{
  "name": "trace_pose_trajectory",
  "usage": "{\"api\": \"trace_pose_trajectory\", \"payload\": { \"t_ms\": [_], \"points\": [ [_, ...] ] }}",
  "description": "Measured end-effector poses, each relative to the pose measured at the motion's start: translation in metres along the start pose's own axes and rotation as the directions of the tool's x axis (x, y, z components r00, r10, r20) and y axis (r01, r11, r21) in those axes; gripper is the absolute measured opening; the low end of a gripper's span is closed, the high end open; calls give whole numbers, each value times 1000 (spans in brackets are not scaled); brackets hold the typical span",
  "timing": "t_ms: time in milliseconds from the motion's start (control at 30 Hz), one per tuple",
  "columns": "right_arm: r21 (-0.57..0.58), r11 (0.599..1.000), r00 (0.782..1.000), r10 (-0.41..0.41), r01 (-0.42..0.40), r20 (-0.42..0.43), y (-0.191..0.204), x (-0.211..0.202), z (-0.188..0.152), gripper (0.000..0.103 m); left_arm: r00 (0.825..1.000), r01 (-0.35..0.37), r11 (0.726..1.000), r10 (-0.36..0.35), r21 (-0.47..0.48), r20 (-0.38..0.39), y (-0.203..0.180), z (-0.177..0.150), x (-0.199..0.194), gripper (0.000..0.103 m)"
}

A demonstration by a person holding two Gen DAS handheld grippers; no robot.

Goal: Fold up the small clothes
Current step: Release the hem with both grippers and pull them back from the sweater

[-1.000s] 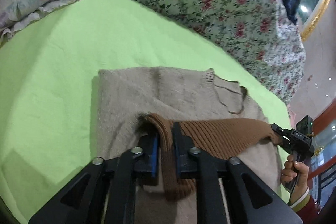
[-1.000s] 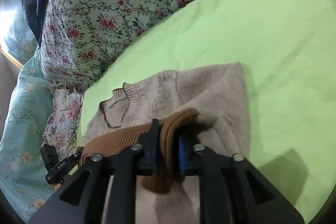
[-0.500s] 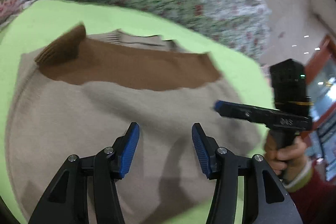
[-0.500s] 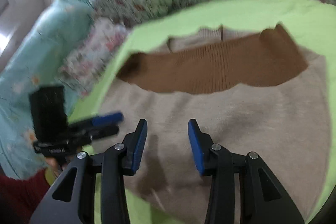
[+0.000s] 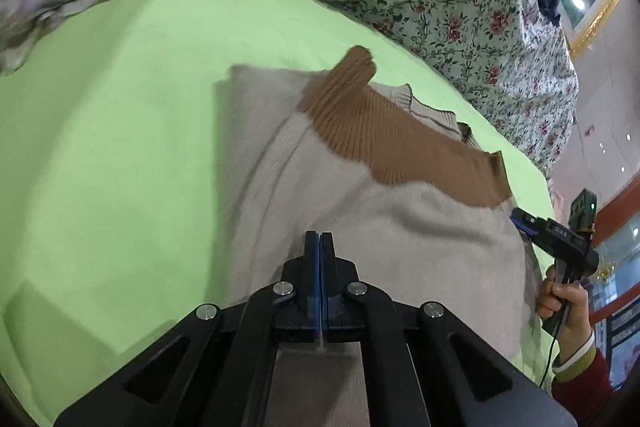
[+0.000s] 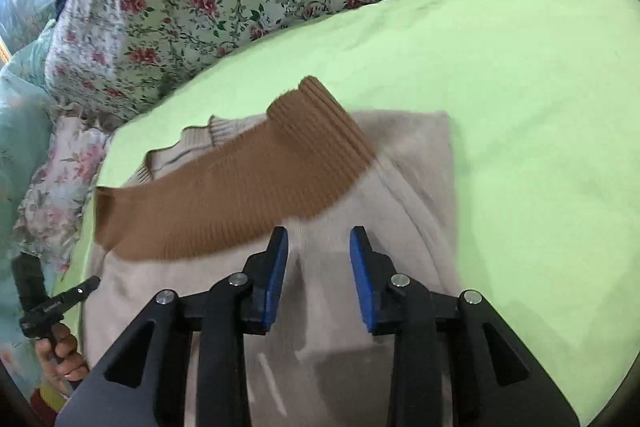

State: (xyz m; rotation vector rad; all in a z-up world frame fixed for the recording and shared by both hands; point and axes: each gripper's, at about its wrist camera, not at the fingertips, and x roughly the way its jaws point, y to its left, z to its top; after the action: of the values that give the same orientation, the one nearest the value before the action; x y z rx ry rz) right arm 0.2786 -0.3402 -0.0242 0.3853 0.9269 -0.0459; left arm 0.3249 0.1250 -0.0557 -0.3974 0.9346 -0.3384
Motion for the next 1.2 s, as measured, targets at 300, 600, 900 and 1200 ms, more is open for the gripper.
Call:
{"api": "trace_pose_trajectory", "payload": {
  "t_ms": [300,600,900,1200],
  "points": [
    [25,993,993,113,-114,40,8,-75,-71,46,996,3,1000,0,-26,87,-31,-73,-82,50],
    [82,976,979,205,-203,-13,25,-89,-140,50,988,151,967,-151,-207,16,-48,-146,-79,71],
    [61,967,967,251,-248,-34,43,-96,-158,59,976,219,940,-214,-260,49,-58,-146,-54,87],
    [83,961,963,267,-263,-38,39,-97,-159,61,976,205,916,-165,-344,143,-46,-112,-34,100]
  ]
}}
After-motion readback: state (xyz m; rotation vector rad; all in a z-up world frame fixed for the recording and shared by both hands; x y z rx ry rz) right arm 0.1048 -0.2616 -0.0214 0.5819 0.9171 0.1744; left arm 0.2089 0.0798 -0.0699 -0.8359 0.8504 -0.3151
